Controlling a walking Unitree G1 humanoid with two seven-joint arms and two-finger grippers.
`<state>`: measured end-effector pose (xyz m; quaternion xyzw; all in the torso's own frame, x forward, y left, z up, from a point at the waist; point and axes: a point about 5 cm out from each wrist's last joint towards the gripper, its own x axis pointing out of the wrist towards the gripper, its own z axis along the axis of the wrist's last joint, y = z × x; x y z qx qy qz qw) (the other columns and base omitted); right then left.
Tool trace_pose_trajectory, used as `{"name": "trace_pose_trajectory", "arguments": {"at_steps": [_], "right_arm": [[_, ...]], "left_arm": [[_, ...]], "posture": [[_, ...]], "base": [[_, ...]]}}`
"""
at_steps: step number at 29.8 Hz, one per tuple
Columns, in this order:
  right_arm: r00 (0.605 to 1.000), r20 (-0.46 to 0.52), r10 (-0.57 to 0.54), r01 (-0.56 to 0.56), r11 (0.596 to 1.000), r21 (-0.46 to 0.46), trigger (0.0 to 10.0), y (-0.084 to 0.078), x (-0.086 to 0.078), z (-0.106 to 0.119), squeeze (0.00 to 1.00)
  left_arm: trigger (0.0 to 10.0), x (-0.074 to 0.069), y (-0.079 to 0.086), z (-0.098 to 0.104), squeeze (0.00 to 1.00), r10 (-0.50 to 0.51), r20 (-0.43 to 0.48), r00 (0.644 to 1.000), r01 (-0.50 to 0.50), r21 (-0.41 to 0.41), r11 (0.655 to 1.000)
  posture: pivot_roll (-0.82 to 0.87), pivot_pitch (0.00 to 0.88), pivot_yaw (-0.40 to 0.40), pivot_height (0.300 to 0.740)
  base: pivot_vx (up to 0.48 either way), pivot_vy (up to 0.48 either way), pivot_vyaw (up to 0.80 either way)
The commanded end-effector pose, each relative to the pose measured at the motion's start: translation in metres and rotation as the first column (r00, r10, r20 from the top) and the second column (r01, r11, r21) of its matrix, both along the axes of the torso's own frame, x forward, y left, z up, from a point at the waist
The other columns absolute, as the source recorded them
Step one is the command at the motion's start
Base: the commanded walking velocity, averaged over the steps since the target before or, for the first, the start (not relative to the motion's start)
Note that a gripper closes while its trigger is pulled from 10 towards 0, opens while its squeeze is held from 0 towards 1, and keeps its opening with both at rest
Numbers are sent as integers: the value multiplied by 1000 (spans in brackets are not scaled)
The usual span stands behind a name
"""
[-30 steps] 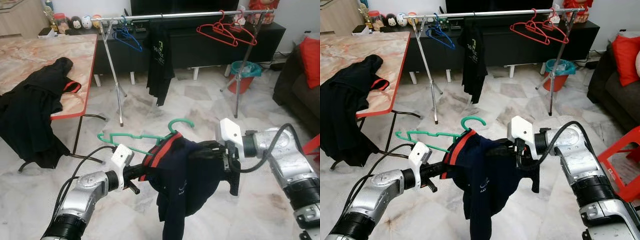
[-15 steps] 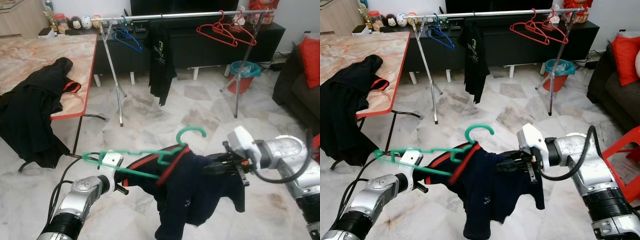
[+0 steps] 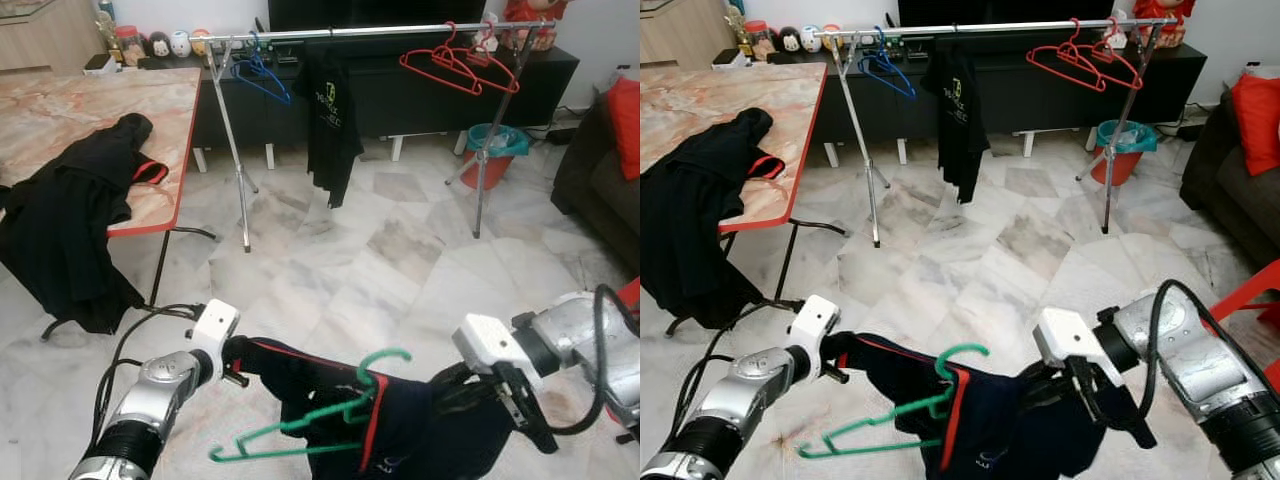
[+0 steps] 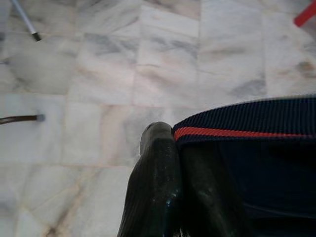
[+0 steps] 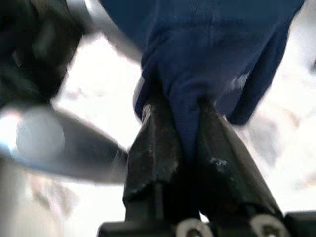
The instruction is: Hang hanger
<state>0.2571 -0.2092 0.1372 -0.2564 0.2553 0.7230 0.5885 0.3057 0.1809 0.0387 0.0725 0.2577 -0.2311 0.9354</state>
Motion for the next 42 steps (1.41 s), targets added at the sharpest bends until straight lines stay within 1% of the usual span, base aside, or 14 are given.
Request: {"name": "trace_pose_trajectory", "arguments": {"at_steps": [1, 2, 3, 5, 7, 9, 11, 15, 19, 21, 24, 30, 33, 42], "right_arm": [[999, 5, 44, -44, 999, -22, 10000, -3, -2, 6, 0], [999, 5, 44, -44, 999, -22, 10000, -3, -2, 6, 0], [999, 18, 43, -42, 997, -62, 10000, -4, -1, 3, 0], [995, 94, 39, -21, 983, -185, 10000, -12, 4, -5, 0], [983, 181, 17, 25, 973, -228, 10000, -15, 12, -9, 0], [974, 222, -48, 82, 986, -147, 10000, -9, 21, -6, 0], [975, 209, -74, 94, 992, -88, 10000, -6, 22, -1, 0], [968, 239, -80, 103, 991, -83, 10000, -5, 23, 1, 0], [962, 242, -125, 129, 992, -2, 10000, -2, 26, 4, 0], [964, 239, -118, 123, 992, -10, 10000, -3, 25, 4, 0], [947, 300, -118, 155, 982, -104, 10000, -12, 29, -2, 0], [939, 330, -96, 166, 968, -191, 10000, -19, 31, -6, 0], [922, 376, -96, 192, 955, -226, 10000, -20, 36, -9, 0], [877, 454, -160, 256, 954, -157, 10000, -13, 48, -5, 0]], "left_arm": [[10000, 4, 15, 4, 0, 54, 17, 998, -55, 38, 998], [10000, 4, 15, 4, 0, 54, 17, 998, -55, 38, 998], [10000, 5, 15, 4, 0, 60, 21, 998, -61, 43, 997], [10000, 6, 17, 4, 0, 72, 29, 997, -74, 67, 995], [10000, 7, 18, 4, 0, 77, 31, 997, -80, 92, 993], [10000, 6, 20, 3, 0, 75, 28, 997, -78, 116, 990], [10000, 6, 21, 1, 0, 72, 25, 997, -75, 138, 988], [10000, 3, 22, -3, 0, 70, 15, 997, -72, 166, 984], [10000, 0, 23, -8, 0, 59, -4, 998, -57, 196, 979], [10000, 0, 23, -9, 0, 62, -13, 998, -58, 206, 977], [10000, -2, 27, -13, 0, 63, -25, 998, -54, 252, 966], [10000, -3, 27, -14, 0, 54, -32, 998, -44, 265, 963], [10000, -4, 28, -16, 0, 55, -35, 998, -43, 274, 961], [10000, -5, 27, -18, 0, 40, -46, 998, -25, 282, 959]], "posture": [[23, 38, 4, 740], [23, 38, 4, 740], [20, 38, 5, 740], [18, 38, 5, 740], [19, 39, 3, 740], [19, 39, 2, 740], [20, 39, 1, 740], [19, 41, 2, 740], [19, 43, 1, 740], [19, 43, 1, 740], [13, 44, 2, 740], [13, 44, 2, 740], [15, 43, 1, 740], [16, 44, 0, 740]], "base": [[0, 0, 0], [0, 0, 0], [0, 0, 0], [0, 0, 0], [0, 0, 0], [0, 0, 0], [0, 0, 0], [0, 0, 0], [0, 0, 0], [0, 0, 0], [0, 0, 0], [0, 0, 0], [0, 0, 0], [0, 0, 0]]}}
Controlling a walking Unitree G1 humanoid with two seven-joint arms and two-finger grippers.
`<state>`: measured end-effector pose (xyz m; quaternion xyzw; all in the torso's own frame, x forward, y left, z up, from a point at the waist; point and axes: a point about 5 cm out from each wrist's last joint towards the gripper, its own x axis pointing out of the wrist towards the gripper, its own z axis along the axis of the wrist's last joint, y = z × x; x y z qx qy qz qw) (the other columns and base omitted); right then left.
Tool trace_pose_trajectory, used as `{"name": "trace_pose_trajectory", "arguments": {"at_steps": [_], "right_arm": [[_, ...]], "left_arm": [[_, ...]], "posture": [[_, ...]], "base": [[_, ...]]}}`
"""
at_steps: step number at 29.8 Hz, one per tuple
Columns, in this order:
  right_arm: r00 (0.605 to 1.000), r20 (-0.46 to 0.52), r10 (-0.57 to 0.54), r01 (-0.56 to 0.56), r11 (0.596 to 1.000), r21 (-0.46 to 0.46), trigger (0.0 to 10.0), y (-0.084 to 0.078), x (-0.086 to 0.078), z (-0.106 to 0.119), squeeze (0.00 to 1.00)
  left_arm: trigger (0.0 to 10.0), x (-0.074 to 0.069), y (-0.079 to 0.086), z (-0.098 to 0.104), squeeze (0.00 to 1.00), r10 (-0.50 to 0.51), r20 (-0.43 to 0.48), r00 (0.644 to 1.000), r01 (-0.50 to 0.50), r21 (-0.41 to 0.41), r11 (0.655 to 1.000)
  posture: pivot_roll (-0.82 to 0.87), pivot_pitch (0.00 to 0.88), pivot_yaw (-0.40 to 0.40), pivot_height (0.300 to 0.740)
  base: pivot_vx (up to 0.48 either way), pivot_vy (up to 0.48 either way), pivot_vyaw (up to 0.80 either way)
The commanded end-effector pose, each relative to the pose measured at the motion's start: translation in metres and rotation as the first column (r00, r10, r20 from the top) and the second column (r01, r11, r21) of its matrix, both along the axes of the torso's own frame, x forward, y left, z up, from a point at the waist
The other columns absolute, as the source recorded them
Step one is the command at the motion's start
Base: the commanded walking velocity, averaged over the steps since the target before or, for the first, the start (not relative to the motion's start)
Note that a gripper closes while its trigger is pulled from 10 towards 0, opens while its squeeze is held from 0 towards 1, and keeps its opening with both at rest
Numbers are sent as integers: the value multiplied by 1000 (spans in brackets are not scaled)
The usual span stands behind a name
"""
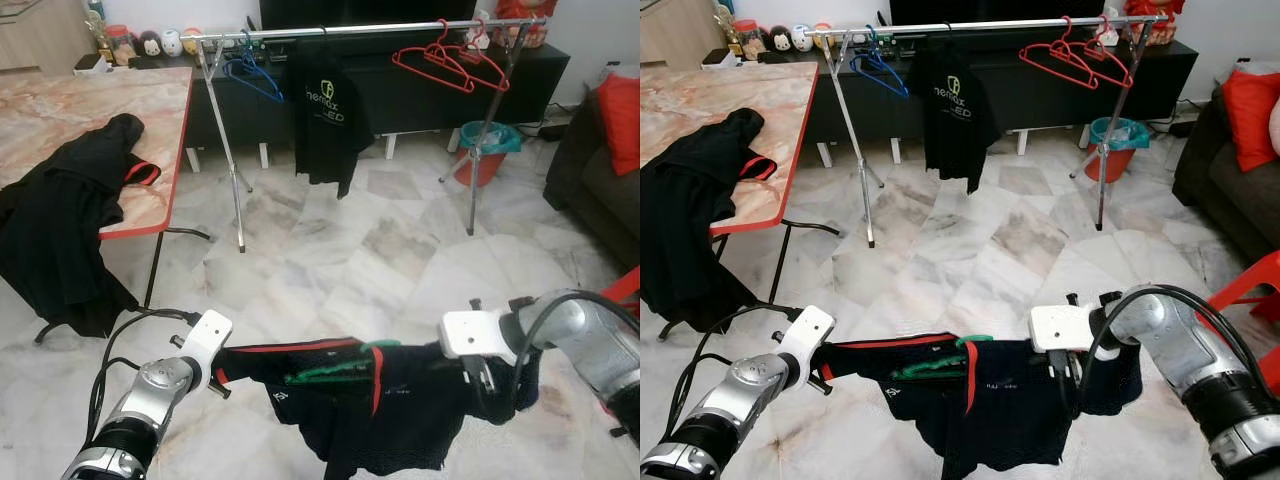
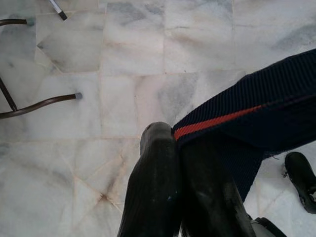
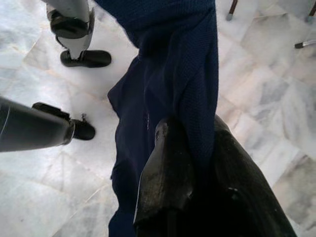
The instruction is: Hang hanger
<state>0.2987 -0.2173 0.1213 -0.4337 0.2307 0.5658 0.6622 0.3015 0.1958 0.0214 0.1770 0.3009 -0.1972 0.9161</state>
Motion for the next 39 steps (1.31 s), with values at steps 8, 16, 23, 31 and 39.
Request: {"name": "trace_pose_trajectory", "arguments": {"at_steps": [8, 16, 23, 31, 39], "right_arm": [[997, 63, -40, 41, 999, -24, 10000, -6, 8, 4, 0], [996, 65, -54, 57, 998, -42, 10000, 0, 6, -13, 0], [988, 85, -133, 132, 991, 6, 10000, 5, 7, -26, 0], [957, 165, -240, 230, 970, 78, 10000, 16, 14, -33, 0], [889, 229, -397, 355, 912, 204, 10000, 21, 25, -32, 0]], "left_arm": [[10000, 4, 7, 7, 0, -13, 5, 1000, 13, 29, 1000], [10000, 15, -1, 28, 0, -47, 42, 998, 49, -60, 997], [10000, 17, -18, 45, 0, -135, 47, 990, 141, -169, 976], [10000, 10, -26, 50, 0, -222, 26, 975, 223, -195, 955], [10000, -1, -26, 48, 0, -281, -24, 959, 272, -186, 944]], "posture": [[16, 41, -2, 740], [26, 37, -2, 740], [27, 33, -2, 740], [34, 35, 0, 740], [33, 41, 5, 740]], "base": [[0, 0, 0], [0, 0, 0], [0, 0, 0], [0, 0, 0], [0, 0, 0]]}}
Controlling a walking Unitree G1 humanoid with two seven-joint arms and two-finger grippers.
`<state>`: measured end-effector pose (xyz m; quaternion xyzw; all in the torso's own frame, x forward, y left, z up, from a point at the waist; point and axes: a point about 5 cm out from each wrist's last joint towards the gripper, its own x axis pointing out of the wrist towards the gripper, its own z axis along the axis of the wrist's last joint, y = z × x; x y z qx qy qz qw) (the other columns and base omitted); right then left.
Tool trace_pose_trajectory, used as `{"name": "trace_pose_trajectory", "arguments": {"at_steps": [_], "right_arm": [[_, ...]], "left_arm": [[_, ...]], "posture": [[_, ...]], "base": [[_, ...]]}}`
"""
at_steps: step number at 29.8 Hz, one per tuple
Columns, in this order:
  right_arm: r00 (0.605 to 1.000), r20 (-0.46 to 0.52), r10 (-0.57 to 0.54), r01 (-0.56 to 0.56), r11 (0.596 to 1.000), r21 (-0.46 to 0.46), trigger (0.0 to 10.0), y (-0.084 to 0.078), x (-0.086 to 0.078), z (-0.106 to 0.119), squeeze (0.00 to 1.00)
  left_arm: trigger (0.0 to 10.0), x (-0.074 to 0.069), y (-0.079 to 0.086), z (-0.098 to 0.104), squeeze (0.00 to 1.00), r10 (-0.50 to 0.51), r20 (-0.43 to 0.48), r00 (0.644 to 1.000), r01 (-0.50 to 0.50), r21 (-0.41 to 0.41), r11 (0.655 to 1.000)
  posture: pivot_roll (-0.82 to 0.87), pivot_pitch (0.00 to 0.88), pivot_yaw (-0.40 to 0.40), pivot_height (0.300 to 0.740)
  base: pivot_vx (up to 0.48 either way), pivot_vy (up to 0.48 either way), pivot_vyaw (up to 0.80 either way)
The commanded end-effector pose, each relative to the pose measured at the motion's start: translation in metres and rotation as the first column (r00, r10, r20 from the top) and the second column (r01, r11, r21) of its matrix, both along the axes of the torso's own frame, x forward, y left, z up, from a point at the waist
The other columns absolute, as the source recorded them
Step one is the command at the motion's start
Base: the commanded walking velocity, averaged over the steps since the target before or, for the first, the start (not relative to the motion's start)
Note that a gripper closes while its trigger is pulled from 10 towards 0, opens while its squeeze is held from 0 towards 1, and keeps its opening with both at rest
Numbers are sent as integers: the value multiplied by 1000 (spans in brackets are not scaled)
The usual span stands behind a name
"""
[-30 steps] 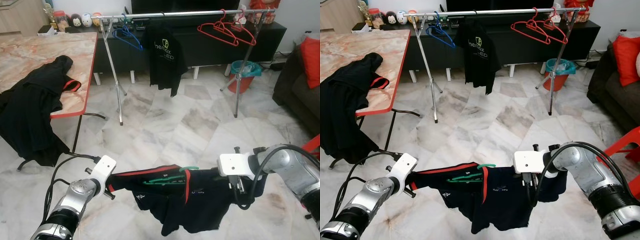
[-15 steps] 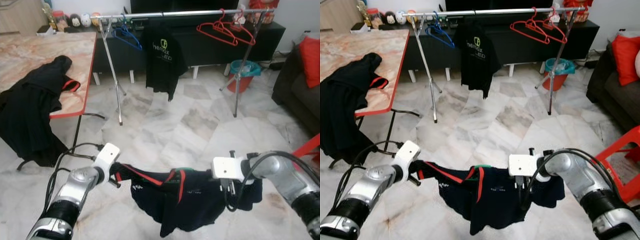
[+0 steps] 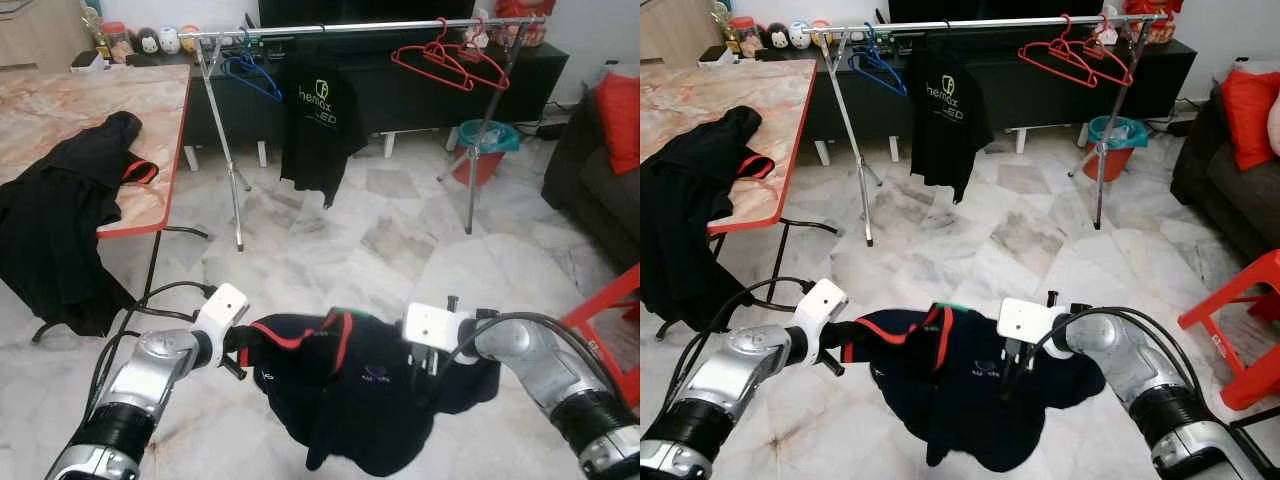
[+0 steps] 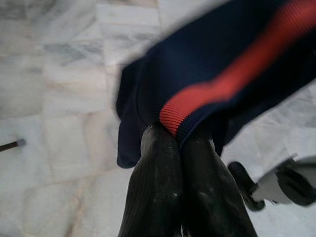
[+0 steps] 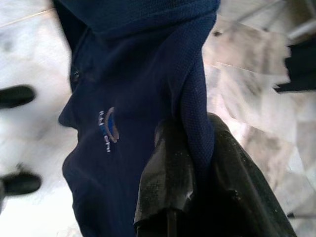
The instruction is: Hang hanger
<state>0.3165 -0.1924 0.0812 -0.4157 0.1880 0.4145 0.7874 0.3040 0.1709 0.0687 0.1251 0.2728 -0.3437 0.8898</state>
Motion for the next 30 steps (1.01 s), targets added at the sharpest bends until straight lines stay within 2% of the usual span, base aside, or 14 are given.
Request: {"name": "trace_pose_trajectory", "arguments": {"at_steps": [1, 6, 8, 9, 11, 12, 15, 17, 25, 28, 30], "right_arm": [[995, 48, -89, 86, 994, 60, 10000, -4, 8, 8, 0], [985, 89, -150, 143, 987, 79, 10000, -1, 13, 7, 0], [972, 110, -208, 199, 976, 85, 10000, -3, 16, 6, 0], [954, 124, -273, 263, 961, 89, 10000, -6, 19, 4, 0], [945, 110, -307, 297, 950, 100, 10000, -4, 19, -1, 0], [946, 102, -308, 298, 949, 108, 10000, -2, 18, -3, 0], [958, 48, -284, 267, 938, 220, 10000, 14, 15, -4, 0], [958, 9, -288, 269, 906, 327, 10000, 25, 15, 0, 0], [973, -61, -224, 231, 913, 335, 10000, 36, 10, -8, 0], [979, -97, -179, 202, 903, 380, 10000, 44, 6, -8, 0], [978, -98, -182, 207, 871, 446, 10000, 47, 8, -3, 0]], "left_arm": [[10000, -3, -1, 1, 0, -27, -12, 1000, 27, 4, 1000], [10000, -6, -5, 0, 0, -40, -22, 999, 40, -1, 999], [10000, -7, -7, 0, 0, -57, -25, 998, 57, -2, 998], [10000, -9, -9, 1, 0, -69, -26, 997, 69, -8, 998], [10000, -10, -12, 2, 0, -80, -24, 997, 79, -20, 997], [10000, -10, -13, 3, 0, -84, -24, 996, 83, -26, 996], [10000, -12, -18, 5, 0, -113, -21, 993, 112, -49, 992], [10000, -12, -19, 6, 0, -122, -16, 992, 121, -61, 991], [10000, -14, -28, 13, 0, -165, 2, 986, 165, -109, 980], [10000, -17, -32, 15, 0, -200, 7, 980, 199, -128, 972], [10000, -18, -33, 15, 0, -207, 9, 978, 206, -126, 970]], "posture": [[33, 41, 5, 740], [34, 42, 5, 740], [34, 43, 5, 740], [34, 42, 6, 740], [36, 44, 6, 740], [36, 44, 6, 740], [37, 43, 5, 740], [36, 45, 8, 740], [38, 45, 7, 740], [38, 43, 6, 740], [40, 42, 4, 740]], "base": [[0, 0, 0], [0, 0, 0], [0, 0, 0], [0, 0, 0], [0, 0, 0], [0, 0, 0], [0, 0, 0], [0, 0, 0], [0, 0, 0], [0, 0, 0], [0, 0, 0]]}}
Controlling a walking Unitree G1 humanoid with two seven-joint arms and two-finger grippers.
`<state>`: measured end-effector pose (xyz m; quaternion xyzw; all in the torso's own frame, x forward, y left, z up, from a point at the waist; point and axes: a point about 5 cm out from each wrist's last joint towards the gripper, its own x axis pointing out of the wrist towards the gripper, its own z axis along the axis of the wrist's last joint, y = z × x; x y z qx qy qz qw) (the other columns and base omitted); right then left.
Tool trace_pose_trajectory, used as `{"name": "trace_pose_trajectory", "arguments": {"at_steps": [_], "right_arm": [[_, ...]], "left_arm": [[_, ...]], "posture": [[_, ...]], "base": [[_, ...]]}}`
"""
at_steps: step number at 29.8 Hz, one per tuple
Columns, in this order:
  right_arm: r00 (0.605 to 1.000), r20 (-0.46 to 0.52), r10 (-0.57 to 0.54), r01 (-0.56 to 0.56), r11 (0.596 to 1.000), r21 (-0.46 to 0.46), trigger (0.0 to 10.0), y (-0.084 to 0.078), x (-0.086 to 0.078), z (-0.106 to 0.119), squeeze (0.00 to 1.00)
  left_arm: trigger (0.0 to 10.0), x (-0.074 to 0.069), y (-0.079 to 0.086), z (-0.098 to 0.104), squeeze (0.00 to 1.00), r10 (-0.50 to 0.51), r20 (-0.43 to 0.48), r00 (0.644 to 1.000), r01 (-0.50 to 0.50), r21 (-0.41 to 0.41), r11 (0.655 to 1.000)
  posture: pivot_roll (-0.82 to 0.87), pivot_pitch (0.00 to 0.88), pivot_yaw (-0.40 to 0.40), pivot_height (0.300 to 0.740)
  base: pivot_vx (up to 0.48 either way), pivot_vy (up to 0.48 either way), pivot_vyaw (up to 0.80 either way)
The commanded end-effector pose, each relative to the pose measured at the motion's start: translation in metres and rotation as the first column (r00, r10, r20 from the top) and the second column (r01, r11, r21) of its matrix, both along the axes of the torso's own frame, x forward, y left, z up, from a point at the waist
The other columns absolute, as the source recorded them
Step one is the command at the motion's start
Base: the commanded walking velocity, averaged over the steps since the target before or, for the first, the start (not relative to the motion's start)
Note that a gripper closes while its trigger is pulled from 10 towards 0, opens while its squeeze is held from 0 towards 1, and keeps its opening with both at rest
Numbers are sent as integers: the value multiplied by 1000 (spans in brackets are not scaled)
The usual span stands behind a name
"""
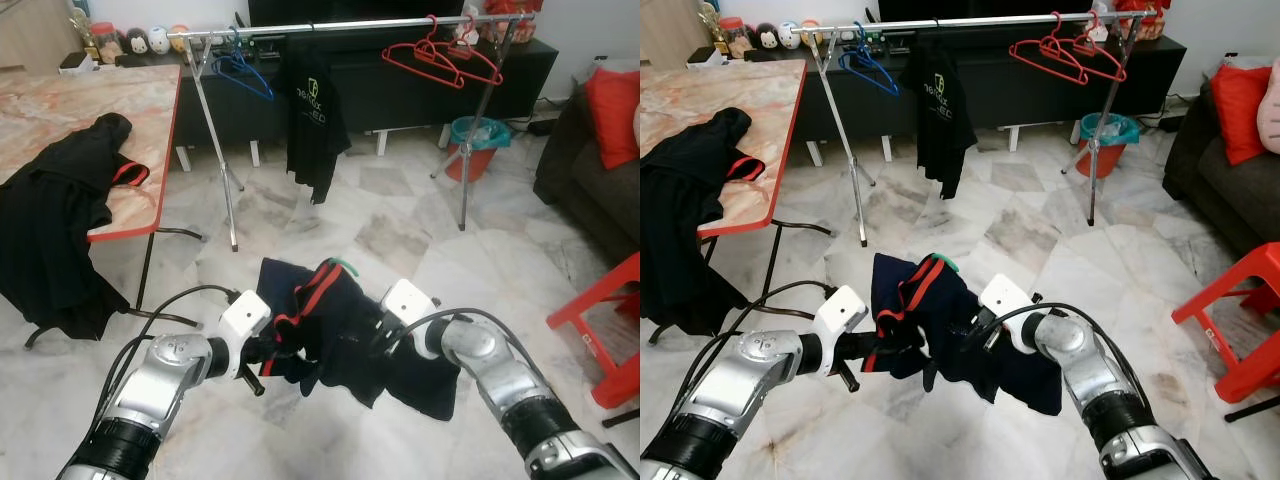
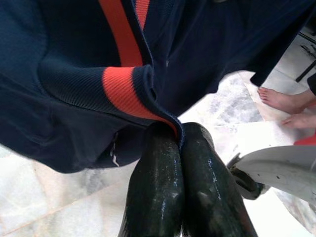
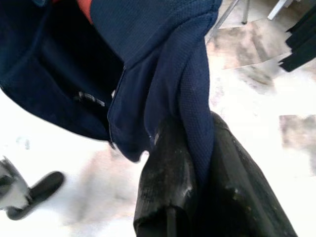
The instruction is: Hang hanger
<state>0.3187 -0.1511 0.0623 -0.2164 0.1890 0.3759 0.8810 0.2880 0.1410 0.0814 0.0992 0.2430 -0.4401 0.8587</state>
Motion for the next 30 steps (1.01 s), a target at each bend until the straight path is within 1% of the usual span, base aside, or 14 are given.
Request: {"name": "trace_pose_trajectory", "arguments": {"at_steps": [1, 4, 6, 7, 9, 12, 16, 21, 23, 25, 26, 27, 28, 30], "right_arm": [[998, 57, -5, 0, 996, 87, 10000, 5, 6, 16, 0], [996, 80, -24, 8, 981, 196, 10000, 7, 8, 25, 0], [995, 93, -32, 10, 972, 235, 10000, 8, 9, 30, 0], [995, 93, -32, 10, 972, 235, 10000, 8, 9, 30, 0], [993, 113, -40, 5, 957, 289, 10000, 12, 11, 38, 0], [993, 116, -26, -10, 954, 301, 10000, 16, 11, 40, 0], [993, 115, 10, -51, 931, 362, 10000, 24, 9, 42, 0], [993, 121, 13, -63, 905, 421, 10000, 20, 7, 48, 0], [992, 124, 10, -61, 905, 420, 10000, 19, 7, 48, 0], [992, 127, -13, -42, 906, 422, 10000, 15, 9, 49, 0], [992, 127, -13, -42, 906, 422, 10000, 15, 9, 49, 0], [992, 127, -25, -33, 903, 428, 10000, 13, 10, 50, 0], [990, 133, -42, -20, 901, 434, 10000, 11, 12, 52, 0], [989, 138, -54, -13, 897, 441, 10000, 10, 14, 54, 0]], "left_arm": [[10000, -2, -3, 2, 0, -21, 1, 1000, 21, -16, 1000], [10000, -2, -4, 2, 0, -11, 19, 1000, 11, -17, 1000], [10000, -1, -5, 2, 0, -4, 23, 1000, 5, -25, 1000], [10000, -1, -5, 2, 0, -4, 23, 1000, 5, -25, 1000], [10000, -2, -8, 4, 0, -18, 27, 999, 19, -37, 999], [10000, -2, -10, 5, 0, -28, 32, 999, 30, -47, 998], [10000, -4, -16, 10, 0, -73, 45, 996, 77, -87, 993], [10000, -13, -17, 7, 0, -142, 19, 990, 143, -85, 986], [10000, -14, -16, 6, 0, -146, 17, 989, 147, -78, 986], [10000, -17, -14, 0, 851, -166, 1, 986, 166, -20, 986], [10000, -17, -14, 0, 851, -166, 1, 986, 166, -20, 986], [10000, -18, -12, -4, 902, -172, -11, 985, 172, 10, 985], [10000, -18, -6, -12, 973, -161, -16, 987, 162, 90, 983], [10000, -16, 3, -22, 1000, -141, -17, 990, 142, 194, 971]], "posture": [[40, 42, 4, 740], [43, 38, 2, 740], [44, 36, 2, 740], [44, 36, 2, 740], [43, 28, 6, 740], [44, 23, 6, 740], [51, 8, 9, 740], [48, 0, 13, 740], [49, 0, 12, 740], [49, 0, 14, 740], [49, 0, 14, 740], [48, 0, 15, 740], [48, 0, 15, 740], [48, 0, 16, 740]], "base": [[0, 0, 0], [0, 0, 0], [0, 0, 0], [0, 0, 0], [0, 0, 0], [0, 0, 0], [0, 0, 0], [0, 0, 0], [0, 0, 0], [0, 0, 0], [0, 0, 0], [0, 0, 0], [0, 0, 0], [0, 0, 0]]}}
